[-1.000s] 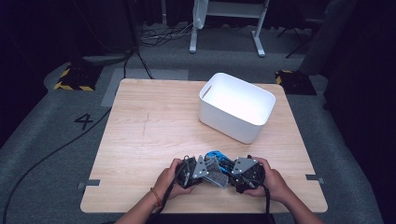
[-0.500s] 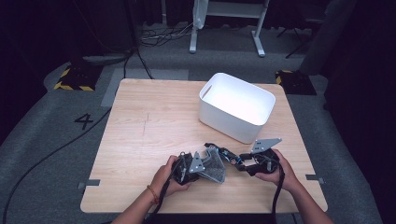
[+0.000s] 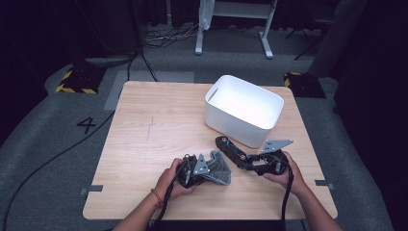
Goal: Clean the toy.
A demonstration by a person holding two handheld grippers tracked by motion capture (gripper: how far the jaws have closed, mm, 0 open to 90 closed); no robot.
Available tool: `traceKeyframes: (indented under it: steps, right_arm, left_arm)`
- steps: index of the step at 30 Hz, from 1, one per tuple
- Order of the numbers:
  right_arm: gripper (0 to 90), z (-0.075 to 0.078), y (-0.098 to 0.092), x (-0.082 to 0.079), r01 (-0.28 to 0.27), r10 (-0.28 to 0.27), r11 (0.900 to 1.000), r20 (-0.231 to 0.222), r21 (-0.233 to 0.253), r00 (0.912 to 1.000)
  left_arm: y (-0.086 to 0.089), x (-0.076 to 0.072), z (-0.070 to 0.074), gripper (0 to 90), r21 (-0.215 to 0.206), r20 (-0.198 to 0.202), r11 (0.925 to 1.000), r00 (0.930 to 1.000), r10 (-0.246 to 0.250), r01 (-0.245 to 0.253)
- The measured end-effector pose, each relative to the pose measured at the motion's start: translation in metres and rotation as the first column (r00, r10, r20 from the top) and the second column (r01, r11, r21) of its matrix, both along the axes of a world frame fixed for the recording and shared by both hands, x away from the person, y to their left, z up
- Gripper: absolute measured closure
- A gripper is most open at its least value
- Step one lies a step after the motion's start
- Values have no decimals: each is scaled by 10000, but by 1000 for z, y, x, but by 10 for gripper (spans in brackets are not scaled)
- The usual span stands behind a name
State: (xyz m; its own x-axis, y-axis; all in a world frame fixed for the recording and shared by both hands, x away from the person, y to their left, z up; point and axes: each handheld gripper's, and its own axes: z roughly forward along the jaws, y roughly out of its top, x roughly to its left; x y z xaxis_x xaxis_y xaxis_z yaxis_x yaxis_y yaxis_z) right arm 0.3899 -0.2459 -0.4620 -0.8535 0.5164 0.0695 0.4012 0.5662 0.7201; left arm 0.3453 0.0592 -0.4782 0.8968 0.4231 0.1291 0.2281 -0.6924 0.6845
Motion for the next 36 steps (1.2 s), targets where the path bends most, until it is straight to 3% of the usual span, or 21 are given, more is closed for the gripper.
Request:
traceKeyframes:
  steps: [6,8,9,13,14,21,23,25,28,31,33,35,36]
  right_arm:
    - [277,-3,11,0,725,-711,9966,358,-382,9968]
    - [259,-5,15,1,900,-877,9946,459,-510,9951]
    - [270,-5,16,2,961,-934,9941,526,-513,9942]
    - [548,-9,18,7,1007,-984,9943,620,-341,9932]
    - [573,-9,18,7,947,-921,9949,722,-339,9931]
    - [587,-12,10,10,896,-899,9959,548,88,9944]
    - [587,-12,8,9,869,-877,9959,360,252,9955]
    - [587,-12,7,8,773,-781,9967,313,245,9965]
    - [588,-12,7,6,742,-749,9967,207,328,9970]
    - [587,-12,7,4,807,-813,9960,133,389,9966]
    - [587,-12,7,4,836,-841,9958,143,367,9964]
    - [587,-12,7,3,870,-875,9953,105,415,9961]
    - [587,-12,8,3,840,-844,9955,74,443,9964]
  left_arm:
    - [-2,5,0,741,-90,66,9998,9998,169,-169]
    - [-2,9,1,747,-294,90,9990,9994,349,-346]
    - [-2,11,1,749,-424,40,9982,9990,436,-434]
    - [-1,23,3,756,-1055,-176,9914,9969,766,-780]
    - [-2,25,4,758,-1192,-161,9893,9964,830,-843]
    - [-8,34,11,761,-1507,194,9837,9945,1025,-985]
    - [-12,35,12,761,-1353,385,9858,9937,1056,-995]
    - [-15,38,10,762,-922,700,9892,9902,1207,-1140]
    - [-15,47,2,766,-607,671,9841,9830,1706,-1667]
    - [-13,54,-3,766,-841,312,9753,9778,2072,-2040]
    - [-14,54,-4,766,-982,250,9762,9801,1967,-1934]
    - [-20,49,-2,767,-1316,84,9839,9924,1231,-1209]
    - [-26,46,-2,768,-1251,98,9879,9955,939,-920]
